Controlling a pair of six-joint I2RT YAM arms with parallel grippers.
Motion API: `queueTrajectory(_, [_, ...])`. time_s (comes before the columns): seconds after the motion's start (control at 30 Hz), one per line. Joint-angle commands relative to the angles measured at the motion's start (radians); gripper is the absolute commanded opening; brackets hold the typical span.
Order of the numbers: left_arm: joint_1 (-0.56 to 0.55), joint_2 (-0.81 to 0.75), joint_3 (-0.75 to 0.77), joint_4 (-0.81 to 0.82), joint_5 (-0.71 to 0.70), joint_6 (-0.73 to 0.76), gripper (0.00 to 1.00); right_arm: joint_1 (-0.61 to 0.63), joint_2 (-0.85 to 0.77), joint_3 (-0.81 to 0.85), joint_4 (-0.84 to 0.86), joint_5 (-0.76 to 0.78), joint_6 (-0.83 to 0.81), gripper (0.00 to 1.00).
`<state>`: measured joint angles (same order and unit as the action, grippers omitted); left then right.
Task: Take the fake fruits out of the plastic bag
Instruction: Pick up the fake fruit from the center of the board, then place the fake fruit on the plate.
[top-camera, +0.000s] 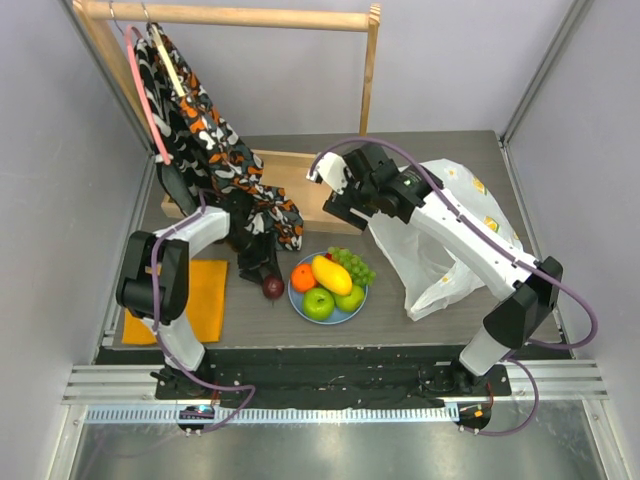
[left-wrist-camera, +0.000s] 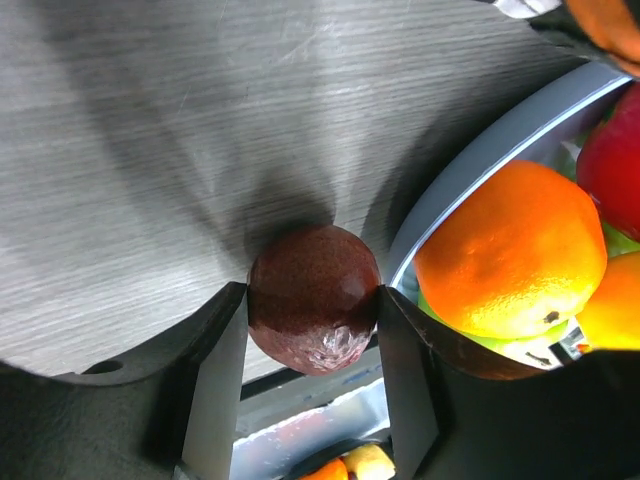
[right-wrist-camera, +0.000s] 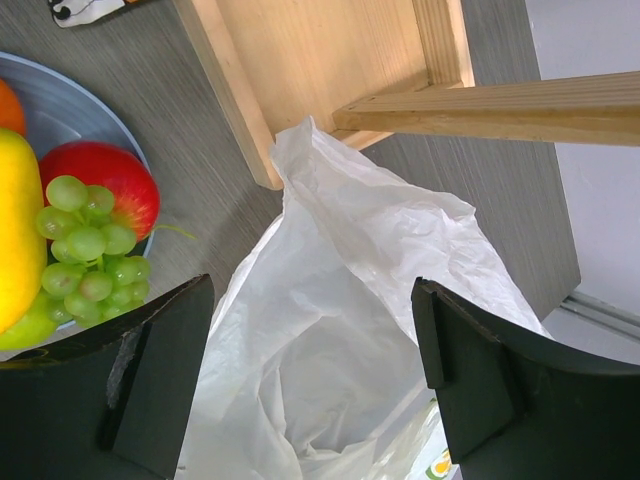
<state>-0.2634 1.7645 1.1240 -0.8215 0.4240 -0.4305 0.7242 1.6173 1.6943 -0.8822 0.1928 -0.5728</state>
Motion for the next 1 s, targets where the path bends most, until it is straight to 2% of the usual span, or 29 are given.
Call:
queueTrajectory(0.0, [0.003, -0.083, -0.049, 0.005, 0.032, -0.001, 0.48, -0.009, 0.016, 0.034, 0.037, -0.001, 0.013, 0.88])
queueTrajectory(0.1, [0.003, -0.132, -0.096, 0.028, 0.042, -0.022, 0.46, -0.011, 0.024, 0.036, 0.04, -0.004, 0.014, 0.88])
queueTrajectory(0.13, [0.003, -0.14, -0.108, 0.031, 0.044, -0.024, 0.41, -0.009, 0.026, 0.038, 0.04, -0.004, 0.014, 0.88])
queueTrajectory(0.17, [0.004, -0.161, -0.11, 0.032, 0.044, -0.025, 0.29, -0.009, 0.027, 0.038, 0.04, -0.004, 0.014, 0.88])
queueTrajectory(0.23, [0.029, -0.186, -0.119, 0.024, 0.061, -0.036, 0.22, -0.011, 0.027, 0.038, 0.04, -0.007, 0.017, 0.88])
queueTrajectory(0.27, [0.044, -0.206, -0.13, 0.024, 0.074, -0.069, 0.12, -0.009, 0.026, 0.038, 0.04, -0.006, 0.017, 0.88])
queueTrajectory(0.33, [0.104, -0.299, -0.162, 0.051, 0.151, -0.124, 0.0, -0.011, 0.021, 0.024, 0.043, -0.001, 0.019, 0.88])
queueTrajectory(0.43, [0.099, -0.523, -0.332, 0.233, 0.193, -0.321, 0.0, -0.019, 0.016, -0.005, 0.051, 0.008, 0.021, 0.88])
queueTrajectory(0.47, [0.081, -0.587, -0.421, 0.359, 0.179, -0.365, 0.0, -0.02, 0.018, -0.011, 0.051, 0.013, 0.027, 0.88])
queueTrajectory(0.5, [0.029, -0.684, -0.455, 0.396, 0.147, -0.413, 0.0, -0.025, 0.018, -0.015, 0.054, 0.014, 0.031, 0.88])
queueTrajectory(0.57, [-0.032, -0.761, -0.519, 0.488, 0.009, -0.433, 0.0, -0.031, 0.021, -0.018, 0.057, 0.011, 0.05, 0.88])
queueTrajectory(0.67, [-0.059, -0.774, -0.546, 0.551, -0.117, -0.479, 0.0, -0.043, 0.026, -0.018, 0.065, 0.013, 0.059, 0.88])
queueTrajectory(0.77, [-0.065, -0.757, -0.582, 0.637, -0.177, -0.543, 0.0, -0.052, 0.036, -0.01, 0.071, 0.022, 0.065, 0.88])
queueTrajectory(0.9, [-0.076, -0.789, -0.618, 0.647, -0.234, -0.554, 0.0, -0.054, 0.049, -0.012, 0.084, 0.031, 0.059, 0.88])
queueTrajectory(0.97, [-0.076, -0.798, -0.621, 0.604, -0.251, -0.609, 0.0, -0.057, 0.052, -0.013, 0.086, 0.033, 0.059, 0.88])
